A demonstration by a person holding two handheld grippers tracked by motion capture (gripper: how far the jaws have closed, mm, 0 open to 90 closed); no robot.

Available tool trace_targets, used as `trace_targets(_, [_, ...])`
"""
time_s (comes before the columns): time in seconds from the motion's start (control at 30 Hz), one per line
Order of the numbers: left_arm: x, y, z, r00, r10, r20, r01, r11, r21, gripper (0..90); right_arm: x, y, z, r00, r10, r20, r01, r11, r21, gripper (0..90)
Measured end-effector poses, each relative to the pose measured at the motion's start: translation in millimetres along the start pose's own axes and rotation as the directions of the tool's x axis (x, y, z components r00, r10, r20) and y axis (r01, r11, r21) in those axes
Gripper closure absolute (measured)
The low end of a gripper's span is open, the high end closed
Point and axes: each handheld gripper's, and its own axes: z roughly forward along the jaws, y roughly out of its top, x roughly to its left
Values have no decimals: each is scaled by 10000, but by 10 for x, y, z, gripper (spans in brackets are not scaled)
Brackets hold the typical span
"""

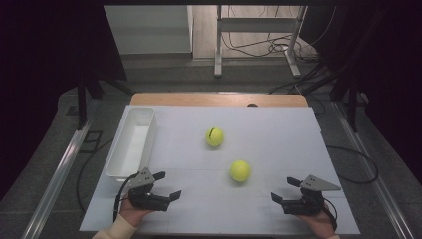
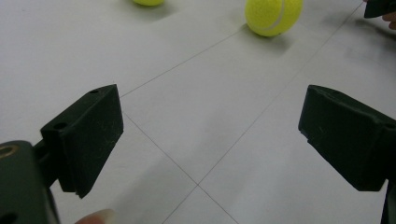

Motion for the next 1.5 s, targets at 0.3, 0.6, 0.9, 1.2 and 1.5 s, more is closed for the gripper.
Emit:
trace_targets(0.3, [17,-13,-19,9999,-113,-66,112,9999,-110,73,-25,6,22,9999,102,62,-102,9999,109,121])
trace_targets(0.6, [-4,8,-19,10000,20,-73,-21,9999,-129,74,-10,0,13,9999,40,98,-41,9999,144,123])
trace_targets(0.9, [16,7,-11,10000,-48,47,48,9999,-132,74,-4,-7,-1,9999,36,156,-38,9999,113,125])
trace_targets(1.2, [16,0,-20,10000,-64,1,64,9999,-135,74,-4,6,6,10000,-4,79,3,10000,17,126])
trace_targets(1.5, [23,15,-15,9999,-79,101,81,9998,-169,76,30,7,-6,9999,-83,120,83,10000,10,126])
